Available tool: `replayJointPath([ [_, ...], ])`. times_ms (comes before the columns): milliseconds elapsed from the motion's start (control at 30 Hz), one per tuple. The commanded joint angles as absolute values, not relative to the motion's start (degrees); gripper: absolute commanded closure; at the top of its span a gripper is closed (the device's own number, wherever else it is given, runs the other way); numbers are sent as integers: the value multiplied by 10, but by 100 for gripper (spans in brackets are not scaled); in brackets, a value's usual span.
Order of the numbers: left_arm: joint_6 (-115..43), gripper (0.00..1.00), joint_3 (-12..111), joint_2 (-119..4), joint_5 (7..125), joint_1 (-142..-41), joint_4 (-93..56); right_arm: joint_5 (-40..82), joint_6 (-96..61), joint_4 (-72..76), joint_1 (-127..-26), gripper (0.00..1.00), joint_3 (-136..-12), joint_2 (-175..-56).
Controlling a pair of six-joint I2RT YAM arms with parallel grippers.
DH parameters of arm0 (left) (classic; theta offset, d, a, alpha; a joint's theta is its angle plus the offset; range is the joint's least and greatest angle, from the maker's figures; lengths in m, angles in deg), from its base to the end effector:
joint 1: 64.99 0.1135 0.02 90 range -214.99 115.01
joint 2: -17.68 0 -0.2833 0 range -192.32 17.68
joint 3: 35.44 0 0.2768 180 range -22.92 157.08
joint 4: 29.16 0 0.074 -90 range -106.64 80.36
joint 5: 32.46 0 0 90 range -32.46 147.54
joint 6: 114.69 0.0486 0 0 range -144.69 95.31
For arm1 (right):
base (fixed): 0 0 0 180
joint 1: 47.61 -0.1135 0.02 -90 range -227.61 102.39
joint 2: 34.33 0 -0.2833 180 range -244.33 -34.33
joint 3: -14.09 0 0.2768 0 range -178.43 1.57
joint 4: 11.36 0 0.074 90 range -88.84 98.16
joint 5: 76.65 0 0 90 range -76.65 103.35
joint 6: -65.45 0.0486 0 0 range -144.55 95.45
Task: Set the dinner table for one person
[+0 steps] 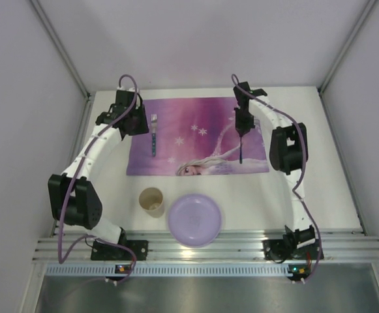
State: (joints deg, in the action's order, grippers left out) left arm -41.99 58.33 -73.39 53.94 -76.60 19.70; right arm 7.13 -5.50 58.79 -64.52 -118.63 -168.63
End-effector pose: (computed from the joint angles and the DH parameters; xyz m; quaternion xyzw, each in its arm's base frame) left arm 0.3793 -0.0748 0.3214 -0.0577 0.9255 -0.0649 0.3686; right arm 0.5114 0.1500 0.1925 0.0270 0.9855 -0.0020 0.1673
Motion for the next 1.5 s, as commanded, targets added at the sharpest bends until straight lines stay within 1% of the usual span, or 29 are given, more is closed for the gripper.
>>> replayJointPath([
  [0, -433, 64, 554, -693, 532, -766, 199, 63, -71, 605, -649, 100, -1253, -1706],
  [133, -438, 64, 536, -675, 531, -768, 204, 63, -65, 596, -650, 100, -1281, -1721],
  [333, -442, 64, 537, -670, 524, -772, 230, 92, -60, 570, -650, 100, -1281, -1735],
  [367, -442, 64, 535, -666, 523, -774, 240, 100, -59, 570, -651, 90, -1282, -1736],
  [400, -443, 64, 534, -663, 521, -776, 245, 113, -57, 570, -651, 76, -1282, -1738],
  [433, -445, 64, 528, -656, 518, -776, 249, 114, -57, 571, -650, 58, -1282, -1736],
  [467, -445, 63, 524, -650, 517, -777, 258, 113, -57, 571, -650, 16, -1280, -1730],
  [500, -446, 62, 520, -645, 517, -777, 261, 113, -57, 569, -650, 0, -1274, -1724],
  [667, -458, 61, 495, -596, 536, -782, 305, 114, -50, 564, -650, 0, -1216, -1636],
  [767, -473, 59, 458, -548, 561, -793, 317, 126, -39, 543, -651, 0, -1134, -1544],
  [800, -478, 59, 448, -520, 572, -796, 321, 131, -38, 534, -653, 0, -1079, -1520],
  [833, -486, 58, 428, -506, 591, -799, 327, 130, -36, 528, -656, 0, -1054, -1474],
  [933, -510, 57, 388, -453, 619, -812, 346, 131, -36, 518, -659, 0, -968, -1406],
  [1000, -520, 57, 370, -413, 646, -822, 352, 131, -37, 519, -658, 0, -918, -1385],
  [1133, -537, 55, 341, -373, 642, -838, 390, 152, -40, 520, -659, 0, -873, -1358],
  [1200, -537, 55, 335, -356, 641, -842, 417, 155, -40, 525, -658, 0, -872, -1359],
  [1333, -545, 54, 325, -325, 597, -846, 457, 161, -41, 532, -658, 0, -889, -1366],
  [1467, -545, 54, 303, -311, 597, -846, 473, 163, -42, 540, -658, 0, -897, -1367],
])
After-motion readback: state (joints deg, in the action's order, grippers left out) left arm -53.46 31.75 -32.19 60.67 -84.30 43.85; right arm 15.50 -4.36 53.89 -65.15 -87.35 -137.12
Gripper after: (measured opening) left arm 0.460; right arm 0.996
